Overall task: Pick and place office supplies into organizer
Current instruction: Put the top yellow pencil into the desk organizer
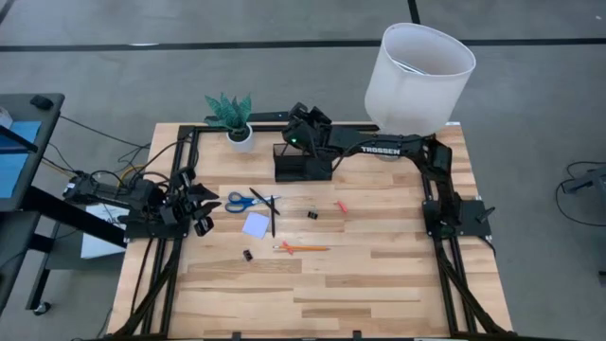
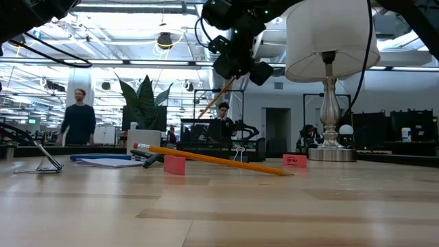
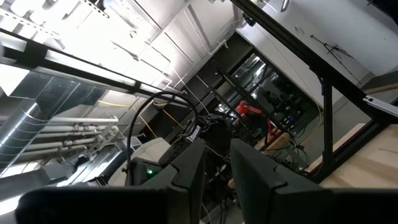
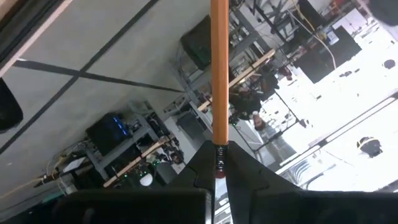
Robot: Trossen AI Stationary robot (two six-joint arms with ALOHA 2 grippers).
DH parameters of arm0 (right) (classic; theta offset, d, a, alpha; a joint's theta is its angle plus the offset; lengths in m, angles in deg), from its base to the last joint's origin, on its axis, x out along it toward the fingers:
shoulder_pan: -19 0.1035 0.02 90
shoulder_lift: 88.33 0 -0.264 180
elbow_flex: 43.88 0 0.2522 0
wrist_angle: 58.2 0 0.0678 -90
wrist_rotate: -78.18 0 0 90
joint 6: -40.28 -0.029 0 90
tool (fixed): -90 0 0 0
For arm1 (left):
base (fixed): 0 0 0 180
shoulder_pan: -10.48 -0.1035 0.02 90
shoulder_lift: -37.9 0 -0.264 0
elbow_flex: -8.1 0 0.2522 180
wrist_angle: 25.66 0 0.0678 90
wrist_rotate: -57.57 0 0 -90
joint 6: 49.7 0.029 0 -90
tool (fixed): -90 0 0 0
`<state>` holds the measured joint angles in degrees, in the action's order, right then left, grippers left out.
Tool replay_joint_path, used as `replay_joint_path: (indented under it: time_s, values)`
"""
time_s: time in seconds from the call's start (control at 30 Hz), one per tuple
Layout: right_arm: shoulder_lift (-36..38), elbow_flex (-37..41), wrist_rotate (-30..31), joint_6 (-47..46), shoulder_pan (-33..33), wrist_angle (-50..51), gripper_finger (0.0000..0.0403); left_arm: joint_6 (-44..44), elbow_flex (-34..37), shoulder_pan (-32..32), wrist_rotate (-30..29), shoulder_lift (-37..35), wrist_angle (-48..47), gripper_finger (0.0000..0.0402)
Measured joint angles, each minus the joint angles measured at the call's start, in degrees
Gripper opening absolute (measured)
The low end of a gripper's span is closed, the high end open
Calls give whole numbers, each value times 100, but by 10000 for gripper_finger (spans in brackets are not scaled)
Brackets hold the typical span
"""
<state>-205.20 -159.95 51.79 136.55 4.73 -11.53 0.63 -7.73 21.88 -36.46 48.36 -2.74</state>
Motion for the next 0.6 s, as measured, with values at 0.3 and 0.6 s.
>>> replay_joint_path:
  time_s: [0.3,0.6]
  values:
    - [-1,-432,94,-22,58,-17,7,2,0,0,-11,0,2,71]
    - [-1,-453,79,-138,387,484,7,2,0,1,-9,0,1,71]
